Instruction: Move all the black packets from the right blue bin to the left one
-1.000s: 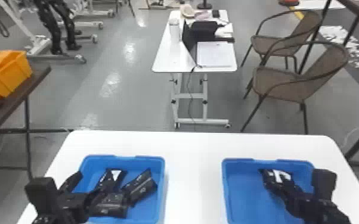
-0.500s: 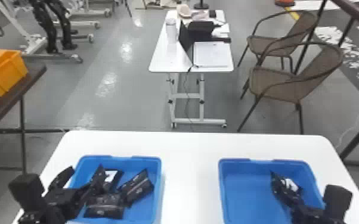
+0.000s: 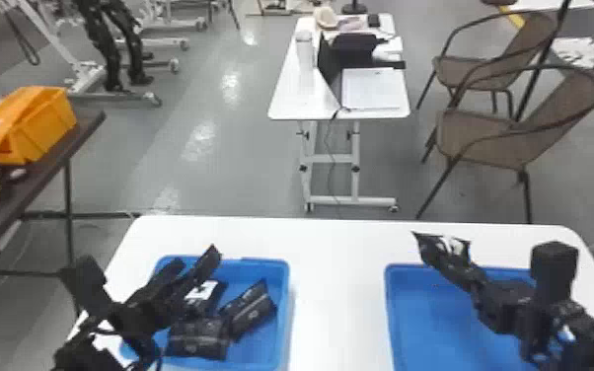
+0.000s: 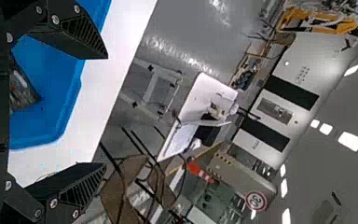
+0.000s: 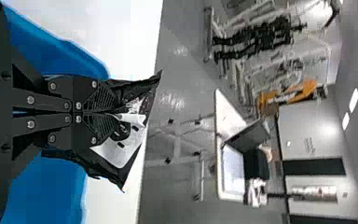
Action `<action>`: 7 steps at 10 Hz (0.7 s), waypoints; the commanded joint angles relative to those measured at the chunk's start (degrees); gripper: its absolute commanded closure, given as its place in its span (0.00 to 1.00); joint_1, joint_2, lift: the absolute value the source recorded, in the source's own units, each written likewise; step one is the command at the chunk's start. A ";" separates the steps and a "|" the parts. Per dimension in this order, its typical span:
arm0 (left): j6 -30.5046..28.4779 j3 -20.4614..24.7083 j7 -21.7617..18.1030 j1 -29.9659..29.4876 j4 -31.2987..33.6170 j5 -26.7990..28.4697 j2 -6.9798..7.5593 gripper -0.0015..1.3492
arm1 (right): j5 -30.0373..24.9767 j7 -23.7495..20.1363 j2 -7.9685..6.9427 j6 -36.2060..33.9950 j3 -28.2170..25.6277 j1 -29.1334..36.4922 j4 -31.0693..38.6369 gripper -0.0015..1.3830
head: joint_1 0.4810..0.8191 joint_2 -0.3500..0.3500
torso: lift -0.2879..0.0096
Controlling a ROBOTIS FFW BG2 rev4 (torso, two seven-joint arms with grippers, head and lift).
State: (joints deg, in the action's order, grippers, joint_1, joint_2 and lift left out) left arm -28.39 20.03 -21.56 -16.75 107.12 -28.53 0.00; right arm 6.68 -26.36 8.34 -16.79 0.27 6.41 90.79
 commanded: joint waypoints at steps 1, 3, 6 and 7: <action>-4.31 -1.92 0.03 2.16 0.54 -5.92 -0.15 0.16 | -0.62 -2.91 0.54 -1.85 3.68 -5.09 0.00 0.87 | 0.63 0.68 | 0.97; -10.02 -5.17 -0.15 5.94 1.07 -7.06 2.02 0.16 | 0.00 -6.60 1.33 -2.46 12.38 -12.30 -2.81 0.87 | 0.63 0.69 | 0.97; -12.22 -10.10 -0.15 9.72 0.54 -3.73 3.08 0.16 | 4.83 -9.15 1.86 -1.93 25.57 -21.18 -9.58 0.87 | 0.63 0.77 | 0.97; -12.22 -10.80 -0.15 10.24 0.46 -3.73 3.16 0.16 | 5.97 -9.32 1.95 -1.58 28.03 -22.67 -10.72 0.87 | 0.63 0.79 | 0.97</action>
State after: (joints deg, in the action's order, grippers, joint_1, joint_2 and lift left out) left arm -40.57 9.77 -21.69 -6.90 107.69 -32.35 3.13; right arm 11.88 -35.70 10.21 -18.66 26.53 -15.19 80.95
